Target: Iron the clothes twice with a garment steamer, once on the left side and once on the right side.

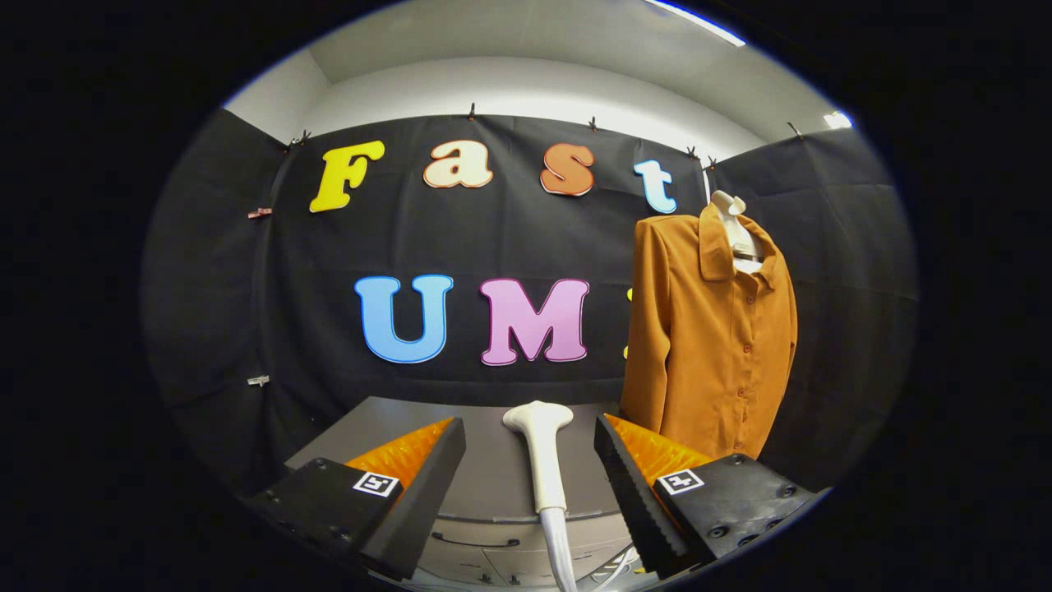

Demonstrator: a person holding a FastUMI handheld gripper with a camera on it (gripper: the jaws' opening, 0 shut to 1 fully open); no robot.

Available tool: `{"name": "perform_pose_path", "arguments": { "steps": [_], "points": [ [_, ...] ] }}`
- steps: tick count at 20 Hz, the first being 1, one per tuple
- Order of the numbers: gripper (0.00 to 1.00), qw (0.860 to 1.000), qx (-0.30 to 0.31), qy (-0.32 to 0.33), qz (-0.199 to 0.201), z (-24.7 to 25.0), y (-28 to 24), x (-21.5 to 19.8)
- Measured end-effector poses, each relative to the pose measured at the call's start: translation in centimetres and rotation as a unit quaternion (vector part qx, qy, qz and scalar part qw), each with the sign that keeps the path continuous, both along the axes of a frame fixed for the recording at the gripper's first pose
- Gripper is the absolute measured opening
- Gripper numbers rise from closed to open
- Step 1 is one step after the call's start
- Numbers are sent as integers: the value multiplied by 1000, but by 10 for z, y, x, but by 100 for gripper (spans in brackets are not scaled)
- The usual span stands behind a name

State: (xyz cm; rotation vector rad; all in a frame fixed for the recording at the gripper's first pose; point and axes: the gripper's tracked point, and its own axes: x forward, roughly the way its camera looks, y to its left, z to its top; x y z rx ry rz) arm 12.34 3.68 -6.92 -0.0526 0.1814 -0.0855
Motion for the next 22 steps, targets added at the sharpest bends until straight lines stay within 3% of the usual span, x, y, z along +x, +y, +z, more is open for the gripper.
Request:
{"name": "perform_pose_path", "arguments": {
  "steps": [12, 22],
  "points": [
    [98, 993, 20, 119, 16, -81, -16, 92],
    [97, 974, 13, 227, 6, -147, -25, 114]
  ]
}}
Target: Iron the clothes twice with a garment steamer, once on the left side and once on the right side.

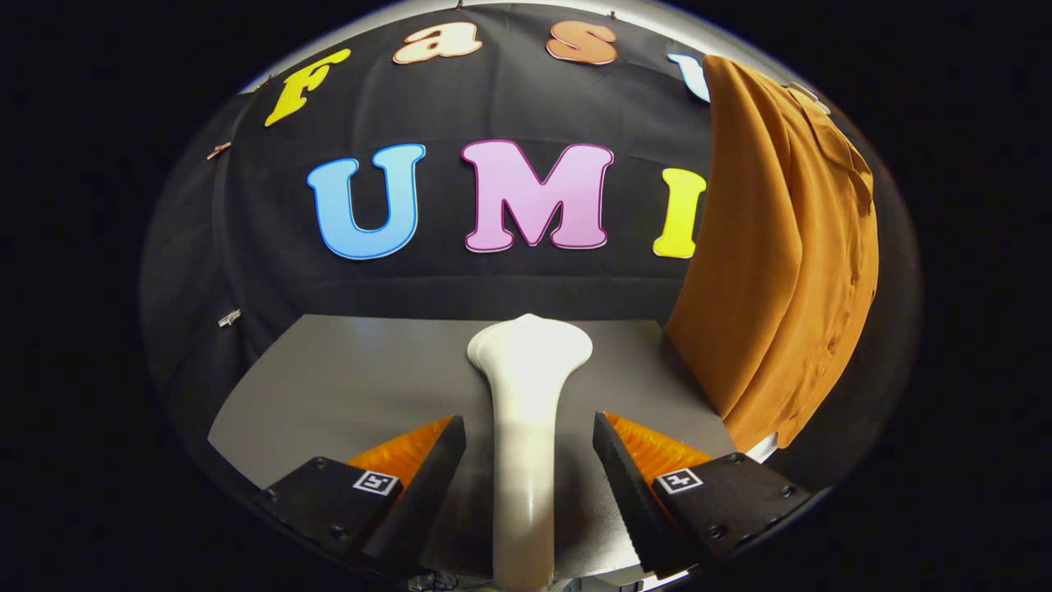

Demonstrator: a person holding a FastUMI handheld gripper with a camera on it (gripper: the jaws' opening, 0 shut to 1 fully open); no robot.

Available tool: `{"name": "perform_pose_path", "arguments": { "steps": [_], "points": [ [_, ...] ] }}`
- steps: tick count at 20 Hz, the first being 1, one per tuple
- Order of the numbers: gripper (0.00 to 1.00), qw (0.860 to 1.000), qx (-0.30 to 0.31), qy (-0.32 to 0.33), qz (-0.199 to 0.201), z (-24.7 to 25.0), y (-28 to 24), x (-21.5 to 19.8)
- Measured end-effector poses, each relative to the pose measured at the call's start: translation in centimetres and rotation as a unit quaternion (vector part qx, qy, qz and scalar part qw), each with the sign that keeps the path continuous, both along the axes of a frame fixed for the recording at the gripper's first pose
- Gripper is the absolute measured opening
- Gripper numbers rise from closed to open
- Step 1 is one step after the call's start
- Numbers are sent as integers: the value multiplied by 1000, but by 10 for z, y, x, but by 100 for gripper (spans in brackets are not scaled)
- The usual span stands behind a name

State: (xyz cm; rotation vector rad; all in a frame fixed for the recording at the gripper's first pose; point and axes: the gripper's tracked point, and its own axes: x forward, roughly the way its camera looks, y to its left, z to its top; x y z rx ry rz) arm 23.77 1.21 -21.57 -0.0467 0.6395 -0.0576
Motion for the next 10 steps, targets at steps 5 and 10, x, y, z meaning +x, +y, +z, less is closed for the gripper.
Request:
{"name": "perform_pose_path", "arguments": {
  "steps": [5, 10],
  "points": [
    [83, 999, 7, 41, -5, -23, -1, 1],
    [41, 999, -11, 47, 15, -24, 7, 2]
  ]
}}
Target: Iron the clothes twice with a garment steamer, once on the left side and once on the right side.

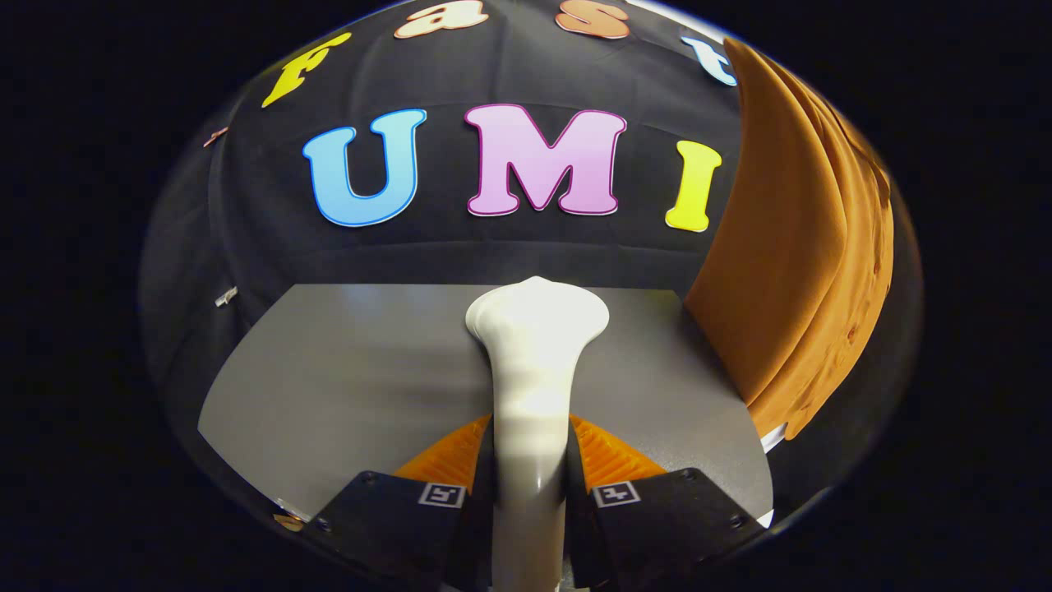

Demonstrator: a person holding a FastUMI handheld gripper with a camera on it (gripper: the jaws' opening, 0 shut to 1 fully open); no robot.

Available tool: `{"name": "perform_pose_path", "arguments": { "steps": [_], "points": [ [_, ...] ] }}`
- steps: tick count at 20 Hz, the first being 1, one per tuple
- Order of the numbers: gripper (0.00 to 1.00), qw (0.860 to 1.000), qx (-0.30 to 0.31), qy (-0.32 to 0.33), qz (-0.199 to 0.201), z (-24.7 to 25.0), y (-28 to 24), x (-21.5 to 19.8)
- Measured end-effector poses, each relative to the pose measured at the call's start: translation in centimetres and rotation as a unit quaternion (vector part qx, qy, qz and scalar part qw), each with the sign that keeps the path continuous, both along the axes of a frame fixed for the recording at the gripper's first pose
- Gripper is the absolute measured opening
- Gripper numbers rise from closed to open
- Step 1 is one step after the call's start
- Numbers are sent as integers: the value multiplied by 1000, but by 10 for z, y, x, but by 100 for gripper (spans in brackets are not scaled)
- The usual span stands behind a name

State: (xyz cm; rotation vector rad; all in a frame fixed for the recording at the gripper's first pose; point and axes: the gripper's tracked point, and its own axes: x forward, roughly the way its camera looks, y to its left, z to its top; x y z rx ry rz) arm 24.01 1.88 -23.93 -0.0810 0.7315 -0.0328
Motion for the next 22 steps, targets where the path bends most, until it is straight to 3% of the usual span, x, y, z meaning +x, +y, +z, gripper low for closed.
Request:
{"name": "perform_pose_path", "arguments": {
  "steps": [11, 15, 22],
  "points": [
    [40, 999, 21, -45, -1, 43, 1, -13],
    [40, 997, 42, -60, 6, 64, 6, -28],
    [40, 995, 27, -94, 15, 98, 9, -67]
  ]
}}
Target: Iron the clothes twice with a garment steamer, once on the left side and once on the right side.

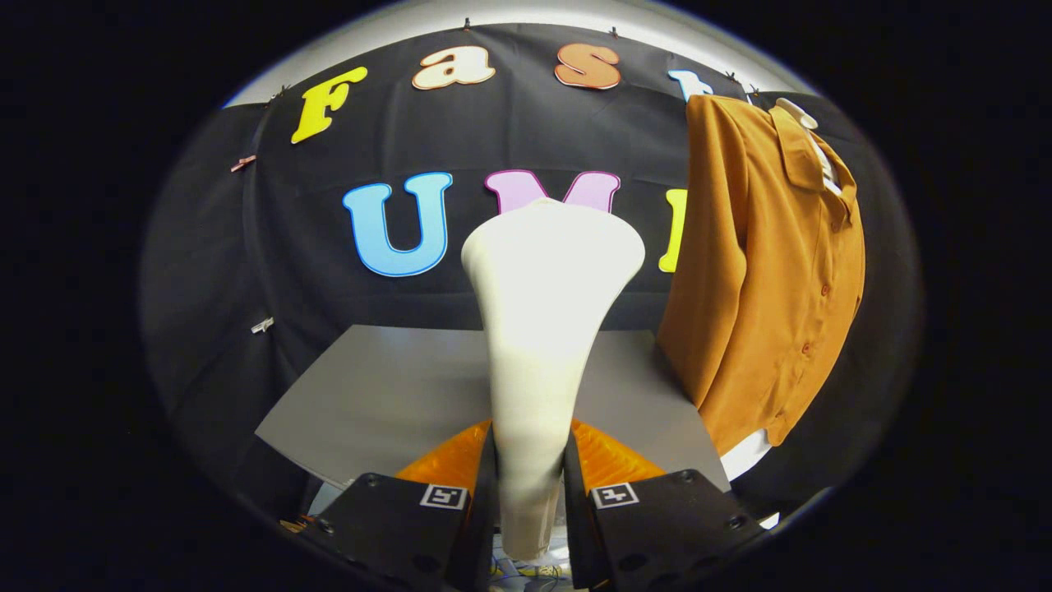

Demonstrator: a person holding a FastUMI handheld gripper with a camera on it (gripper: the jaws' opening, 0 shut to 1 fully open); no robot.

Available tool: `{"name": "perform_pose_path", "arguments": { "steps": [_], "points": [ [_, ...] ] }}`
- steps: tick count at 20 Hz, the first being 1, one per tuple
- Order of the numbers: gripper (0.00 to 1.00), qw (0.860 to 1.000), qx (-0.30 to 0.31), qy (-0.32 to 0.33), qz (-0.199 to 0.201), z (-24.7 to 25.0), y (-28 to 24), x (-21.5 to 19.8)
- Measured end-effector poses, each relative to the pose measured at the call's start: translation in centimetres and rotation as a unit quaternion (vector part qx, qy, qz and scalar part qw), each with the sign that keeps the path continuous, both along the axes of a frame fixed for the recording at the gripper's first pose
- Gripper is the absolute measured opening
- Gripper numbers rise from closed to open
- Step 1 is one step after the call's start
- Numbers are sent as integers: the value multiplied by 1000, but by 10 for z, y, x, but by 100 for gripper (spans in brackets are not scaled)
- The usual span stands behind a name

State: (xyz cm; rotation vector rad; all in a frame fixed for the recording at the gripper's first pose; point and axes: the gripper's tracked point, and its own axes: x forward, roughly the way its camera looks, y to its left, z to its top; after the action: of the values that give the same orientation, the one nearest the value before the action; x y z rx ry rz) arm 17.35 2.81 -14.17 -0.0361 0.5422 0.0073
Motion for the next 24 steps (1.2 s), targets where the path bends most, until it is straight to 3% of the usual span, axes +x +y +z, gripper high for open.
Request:
{"name": "perform_pose_path", "arguments": {
  "steps": [15, 24],
  "points": [
    [40, 994, 11, -73, -80, 67, 0, -136],
    [40, 984, -6, -97, -147, 89, -48, -187]
  ]
}}
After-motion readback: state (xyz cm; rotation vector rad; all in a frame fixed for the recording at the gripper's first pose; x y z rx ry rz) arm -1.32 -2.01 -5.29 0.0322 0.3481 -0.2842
